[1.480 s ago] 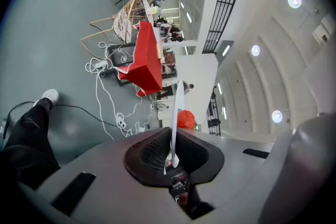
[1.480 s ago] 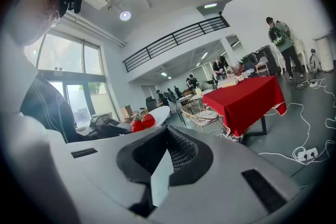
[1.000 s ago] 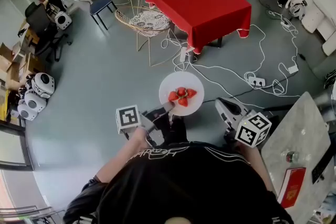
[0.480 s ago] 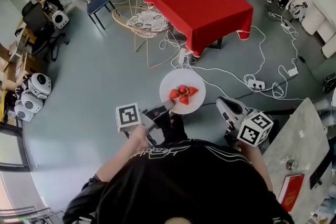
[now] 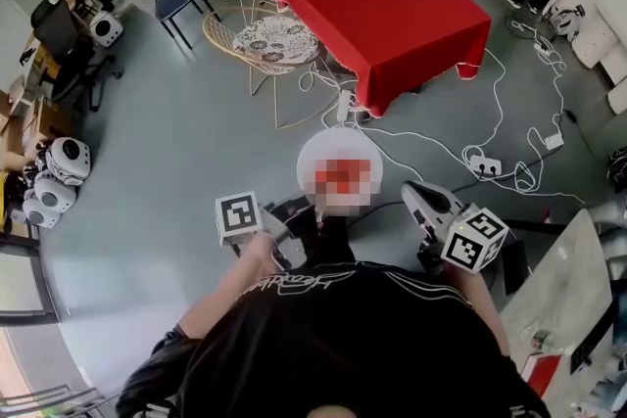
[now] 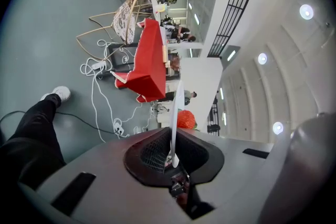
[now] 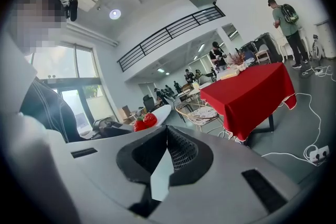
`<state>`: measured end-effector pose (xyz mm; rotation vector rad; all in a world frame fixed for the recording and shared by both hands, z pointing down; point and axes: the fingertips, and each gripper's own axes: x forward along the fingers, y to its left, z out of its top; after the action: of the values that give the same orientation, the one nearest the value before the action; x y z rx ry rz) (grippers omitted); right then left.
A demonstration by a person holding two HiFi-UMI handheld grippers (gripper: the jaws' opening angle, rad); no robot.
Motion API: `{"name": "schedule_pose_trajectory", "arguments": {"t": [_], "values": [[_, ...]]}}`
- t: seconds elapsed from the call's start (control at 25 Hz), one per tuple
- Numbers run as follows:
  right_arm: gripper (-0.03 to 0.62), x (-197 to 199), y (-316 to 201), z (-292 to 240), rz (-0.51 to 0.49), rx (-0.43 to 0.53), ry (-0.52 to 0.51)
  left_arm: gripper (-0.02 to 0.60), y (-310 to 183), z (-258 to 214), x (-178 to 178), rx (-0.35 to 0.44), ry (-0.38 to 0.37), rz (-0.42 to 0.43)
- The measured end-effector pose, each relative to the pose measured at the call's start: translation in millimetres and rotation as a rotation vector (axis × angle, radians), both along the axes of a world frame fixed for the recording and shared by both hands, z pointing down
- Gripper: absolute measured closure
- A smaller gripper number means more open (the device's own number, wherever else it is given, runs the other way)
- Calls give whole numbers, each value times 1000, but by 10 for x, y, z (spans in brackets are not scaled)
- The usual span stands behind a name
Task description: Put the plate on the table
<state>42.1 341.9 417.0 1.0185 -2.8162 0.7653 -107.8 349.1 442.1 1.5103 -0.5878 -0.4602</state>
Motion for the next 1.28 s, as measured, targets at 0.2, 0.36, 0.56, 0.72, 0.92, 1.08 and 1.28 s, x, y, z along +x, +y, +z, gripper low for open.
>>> {"name": "schedule_pose_trajectory", "arguments": {"t": [0.2, 0.36, 0.56, 0.72, 0.92, 1.08, 1.28], "values": [[587, -95, -733, 59, 50, -56, -16, 557, -750, 71, -153, -46, 0, 3], [586, -177, -1400, 42, 51, -76, -40, 557, -1486, 60, -205, -58, -3, 18], [587, -229, -2416, 58, 103, -74, 25, 557, -2454, -1, -227, -75, -3, 55], [586, -259, -3124, -52, 126, -40, 72, 558, -3203, -131, -207, -50, -11, 95], [587, -162, -3652, -230, 174, -4, 73, 557, -3872, -344, -128, 4, -2, 118], [587, -96, -3838, -333, 200, 14, 61, 557, -4129, -466, -56, 30, 2, 134], [586, 35, -4013, -314, 215, 18, 55, 557, -4313, -461, 45, 29, -11, 133]]}}
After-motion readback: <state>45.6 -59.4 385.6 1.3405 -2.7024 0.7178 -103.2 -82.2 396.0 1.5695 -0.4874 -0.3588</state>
